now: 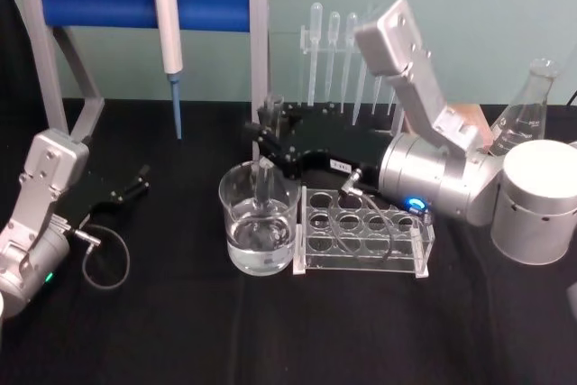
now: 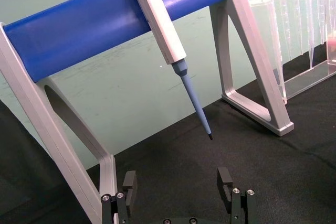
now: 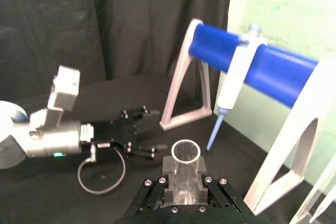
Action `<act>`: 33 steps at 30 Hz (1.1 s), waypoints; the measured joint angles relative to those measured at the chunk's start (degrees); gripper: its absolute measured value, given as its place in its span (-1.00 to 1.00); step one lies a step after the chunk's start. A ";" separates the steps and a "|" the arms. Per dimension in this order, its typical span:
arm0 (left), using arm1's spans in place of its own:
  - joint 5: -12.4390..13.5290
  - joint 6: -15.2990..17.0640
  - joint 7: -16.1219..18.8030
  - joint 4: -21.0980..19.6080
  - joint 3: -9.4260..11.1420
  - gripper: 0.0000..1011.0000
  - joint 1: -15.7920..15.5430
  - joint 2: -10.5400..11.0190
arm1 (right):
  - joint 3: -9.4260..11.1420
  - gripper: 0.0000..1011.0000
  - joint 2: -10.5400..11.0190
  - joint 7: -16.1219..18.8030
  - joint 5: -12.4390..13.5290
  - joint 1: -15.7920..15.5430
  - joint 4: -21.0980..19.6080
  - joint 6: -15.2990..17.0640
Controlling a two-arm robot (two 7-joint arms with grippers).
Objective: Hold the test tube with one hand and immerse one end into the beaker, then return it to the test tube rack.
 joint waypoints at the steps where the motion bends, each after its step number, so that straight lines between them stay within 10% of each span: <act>1: 0.00 0.00 0.00 0.00 0.00 0.98 0.00 0.00 | 0.11 -0.55 0.13 0.00 0.17 0.09 -0.34 0.11; 19: 0.00 0.00 0.00 0.00 0.00 0.98 0.00 0.00 | 4.81 -0.55 5.25 -2.43 4.91 -0.78 -9.45 1.96; 33: 0.00 0.00 0.00 0.00 0.00 0.98 0.00 0.00 | 11.47 -0.55 13.24 -6.19 8.02 -11.00 -15.99 -0.14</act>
